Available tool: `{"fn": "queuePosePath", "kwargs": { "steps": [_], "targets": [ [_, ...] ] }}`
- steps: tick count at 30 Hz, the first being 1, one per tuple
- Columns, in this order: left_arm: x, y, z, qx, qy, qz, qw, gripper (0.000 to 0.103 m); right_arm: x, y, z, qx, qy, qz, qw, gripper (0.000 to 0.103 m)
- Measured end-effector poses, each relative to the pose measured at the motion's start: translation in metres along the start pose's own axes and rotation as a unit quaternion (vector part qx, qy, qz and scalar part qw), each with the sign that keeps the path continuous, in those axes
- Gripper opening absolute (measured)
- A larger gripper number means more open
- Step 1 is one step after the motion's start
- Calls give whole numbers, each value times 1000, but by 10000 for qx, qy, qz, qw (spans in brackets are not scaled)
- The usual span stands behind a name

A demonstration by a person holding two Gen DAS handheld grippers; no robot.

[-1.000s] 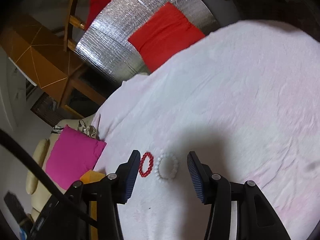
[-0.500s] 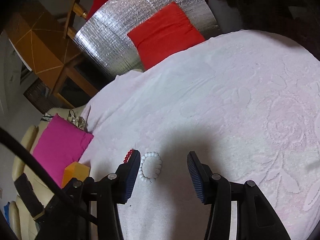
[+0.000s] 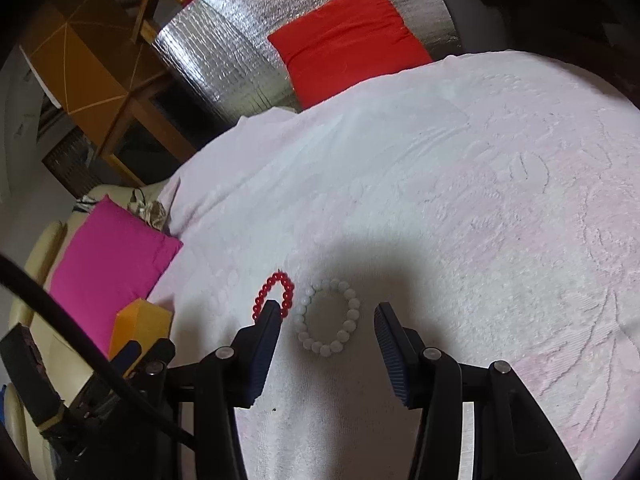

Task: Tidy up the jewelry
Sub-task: 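Return both tools to the red and white bead bracelets on the bedspread, then close right gripper on white bead bracelet while left gripper closes on red bead bracelet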

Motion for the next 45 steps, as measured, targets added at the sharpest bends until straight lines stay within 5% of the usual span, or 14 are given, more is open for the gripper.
{"fn": "queuePosePath", "kwargs": {
  "steps": [13, 17, 22, 30, 45],
  "targets": [
    [6, 1, -6, -13, 148, 66, 9999, 79, 17, -5, -7, -42, 221, -211, 9995, 52],
    [9, -2, -9, 26, 213, 85, 9997, 79, 30, -9, -11, -134, 341, -401, 9985, 39],
    [17, 1, -13, 19, 394, 132, 9991, 79, 49, -15, -14, -312, 439, -708, 9960, 35],
    [31, 5, -22, -70, 716, 155, 9973, 79, 58, -2, -17, -1346, 383, -1387, 9804, 11],
    [59, -20, -33, -131, 1189, -116, 9928, 79, 15, -62, -18, -879, 518, -1815, 9781, 11]
  ]
}}
Point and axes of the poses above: each gripper's, at about its wrist camera, not at the fingertips, and x roughly the way its jaws point, y to its left, z to its top, the point moved 8 cm from there along x, roughly the way its jaws point, and after that the axes turned 11 degrees about -x, right-handed, at the moved point
